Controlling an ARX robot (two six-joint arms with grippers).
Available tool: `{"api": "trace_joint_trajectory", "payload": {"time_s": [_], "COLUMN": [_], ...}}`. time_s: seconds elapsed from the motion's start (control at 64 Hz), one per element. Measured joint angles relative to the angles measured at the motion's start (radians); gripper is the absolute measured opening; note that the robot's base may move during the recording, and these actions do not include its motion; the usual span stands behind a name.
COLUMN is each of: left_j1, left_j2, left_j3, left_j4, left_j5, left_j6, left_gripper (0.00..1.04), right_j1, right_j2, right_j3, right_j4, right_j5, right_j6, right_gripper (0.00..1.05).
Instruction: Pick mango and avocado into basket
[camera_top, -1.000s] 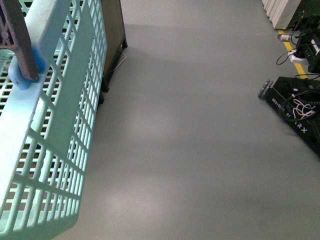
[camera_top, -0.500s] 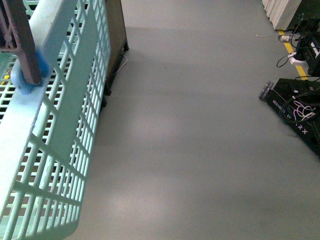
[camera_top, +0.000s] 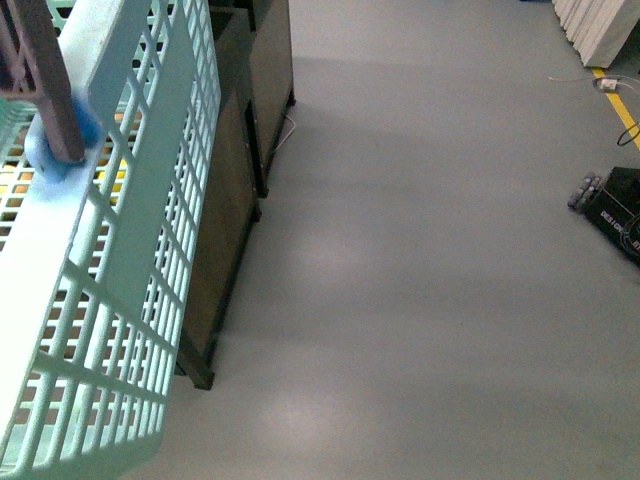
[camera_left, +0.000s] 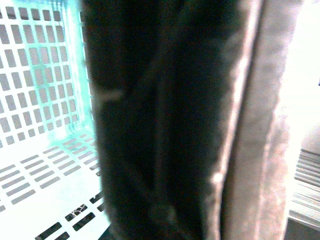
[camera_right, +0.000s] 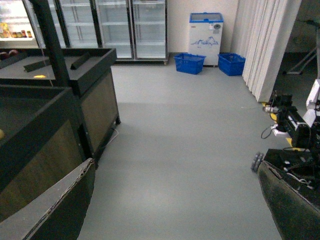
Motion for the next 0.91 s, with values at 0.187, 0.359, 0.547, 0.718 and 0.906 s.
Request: {"api": "trace_joint_trajectory", "payload": {"time_s": [0.187, 0.359, 0.547, 0.718, 0.906], "left_j1": [0.000, 0.000, 0.000, 0.000, 0.000], "left_j2": [0.000, 0.000, 0.000, 0.000, 0.000], "left_j3": [0.000, 0.000, 0.000, 0.000, 0.000], "left_j4": [0.000, 0.000, 0.000, 0.000, 0.000], "left_j5": [0.000, 0.000, -0.001, -0.001, 0.001], "left_j6": [0.000, 0.000, 0.000, 0.000, 0.000], "left_gripper": [0.14, 0.14, 0.14, 0.14, 0.14], "right_j1": [0.000, 0.000, 0.000, 0.000, 0.000], "right_j2": [0.001, 0.000, 0.000, 0.000, 0.000], "right_j3": [0.000, 0.000, 0.000, 0.000, 0.000], "right_j4": [-0.001, 0.000, 0.000, -0.001, -0.001], "right_j5": [-0.002, -0.002, -0.002, -0.003, -0.003], "right_j6": [0.000, 0.000, 0.000, 0.000, 0.000], "right_gripper": [0.96, 0.96, 0.96, 0.96, 0.96]}}
